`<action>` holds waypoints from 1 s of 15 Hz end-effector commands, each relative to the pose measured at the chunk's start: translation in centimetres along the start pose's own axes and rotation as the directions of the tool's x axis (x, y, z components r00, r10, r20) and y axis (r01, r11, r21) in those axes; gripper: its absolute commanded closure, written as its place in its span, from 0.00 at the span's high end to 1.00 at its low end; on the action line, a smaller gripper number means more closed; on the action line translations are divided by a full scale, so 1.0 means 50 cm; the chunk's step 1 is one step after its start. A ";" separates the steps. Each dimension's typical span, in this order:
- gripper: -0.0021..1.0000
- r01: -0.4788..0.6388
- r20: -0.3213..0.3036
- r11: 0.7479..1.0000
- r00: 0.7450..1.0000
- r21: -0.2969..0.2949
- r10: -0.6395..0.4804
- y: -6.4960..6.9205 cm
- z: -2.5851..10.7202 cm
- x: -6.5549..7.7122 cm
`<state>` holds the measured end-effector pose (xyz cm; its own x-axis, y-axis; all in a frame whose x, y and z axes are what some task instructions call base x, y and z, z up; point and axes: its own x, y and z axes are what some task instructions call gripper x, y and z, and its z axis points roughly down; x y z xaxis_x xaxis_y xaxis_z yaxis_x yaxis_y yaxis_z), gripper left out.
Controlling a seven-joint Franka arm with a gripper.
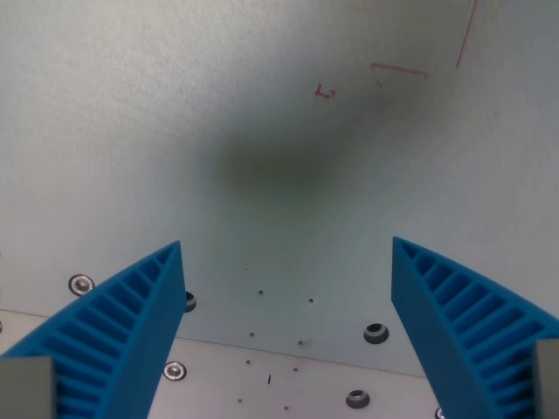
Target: Move in gripper negative y
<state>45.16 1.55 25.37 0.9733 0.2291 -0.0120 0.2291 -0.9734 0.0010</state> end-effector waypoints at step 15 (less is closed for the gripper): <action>1.00 0.000 -0.004 1.000 1.000 -0.001 0.000 -0.150 -0.003 0.000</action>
<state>44.10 8.57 25.25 0.9692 0.2451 -0.0240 0.2450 -0.9695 -0.0035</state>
